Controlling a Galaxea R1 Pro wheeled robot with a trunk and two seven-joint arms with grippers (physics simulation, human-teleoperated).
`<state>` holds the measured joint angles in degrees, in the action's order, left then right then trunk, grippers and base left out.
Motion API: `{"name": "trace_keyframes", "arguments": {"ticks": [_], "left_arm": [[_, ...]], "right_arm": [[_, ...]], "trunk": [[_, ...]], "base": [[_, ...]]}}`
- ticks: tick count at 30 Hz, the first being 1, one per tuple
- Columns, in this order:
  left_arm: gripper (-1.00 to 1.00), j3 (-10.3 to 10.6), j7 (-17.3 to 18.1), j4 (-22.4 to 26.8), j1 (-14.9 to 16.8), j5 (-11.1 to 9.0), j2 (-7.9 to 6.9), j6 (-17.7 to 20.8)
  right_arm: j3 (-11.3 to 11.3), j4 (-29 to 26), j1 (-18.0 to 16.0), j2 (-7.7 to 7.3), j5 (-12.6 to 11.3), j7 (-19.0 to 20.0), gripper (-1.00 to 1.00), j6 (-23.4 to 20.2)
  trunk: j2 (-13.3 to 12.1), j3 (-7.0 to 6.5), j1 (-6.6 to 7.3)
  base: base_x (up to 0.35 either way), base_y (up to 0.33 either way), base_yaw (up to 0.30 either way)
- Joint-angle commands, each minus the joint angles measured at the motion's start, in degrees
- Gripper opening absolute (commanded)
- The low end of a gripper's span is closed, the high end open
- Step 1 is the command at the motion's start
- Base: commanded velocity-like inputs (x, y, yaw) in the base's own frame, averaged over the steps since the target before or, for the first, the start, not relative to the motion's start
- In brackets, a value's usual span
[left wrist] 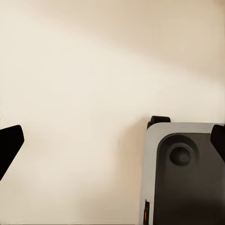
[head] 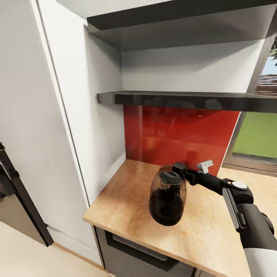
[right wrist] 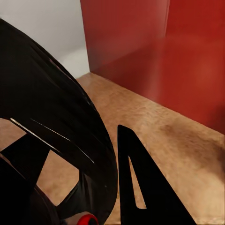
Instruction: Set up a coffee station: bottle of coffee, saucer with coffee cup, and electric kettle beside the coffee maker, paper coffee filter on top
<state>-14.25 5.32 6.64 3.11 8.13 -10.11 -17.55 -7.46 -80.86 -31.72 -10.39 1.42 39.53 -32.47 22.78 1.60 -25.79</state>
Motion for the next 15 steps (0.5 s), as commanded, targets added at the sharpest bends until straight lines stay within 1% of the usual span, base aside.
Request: {"name": "trace_keyframes", "arguments": {"ticks": [1, 4, 12, 15], "left_arm": [[1.0, -0.5, 0.2, 0.0, 0.1, 0.6, 0.0, -0.2], [1.0, -0.5, 0.2, 0.0, 0.1, 0.6, 0.01, -0.2], [1.0, -0.6, 0.2, 0.0, 0.1, 0.6, 0.01, -0.2], [1.0, -0.6, 0.2, 0.0, 0.1, 0.6, 0.01, -0.2]], "right_arm": [[-0.1, -0.1, -0.1, 0.02, -0.1, 0.4, -1.0, -1.0], [-0.1, -0.7, -0.1, 0.02, 0.0, 0.4, -1.0, -2.1], [-0.1, -1.0, -0.1, 0.02, 0.0, 0.4, -1.0, -2.5], [-0.2, -1.0, -0.1, 0.02, 0.0, 0.4, -1.0, -2.5]], "trunk": [[0.1, 0.14, 0.0], [0.1, 0.14, 0.0], [0.1, 0.14, 0.0], [0.1, 0.14, 0.0]], "base": [[-0.334, 0.0, 0.0], [-0.336, 0.0, 0.0], [-0.33, 0.0, 0.0], [-0.144, 0.0, -0.007]]}}
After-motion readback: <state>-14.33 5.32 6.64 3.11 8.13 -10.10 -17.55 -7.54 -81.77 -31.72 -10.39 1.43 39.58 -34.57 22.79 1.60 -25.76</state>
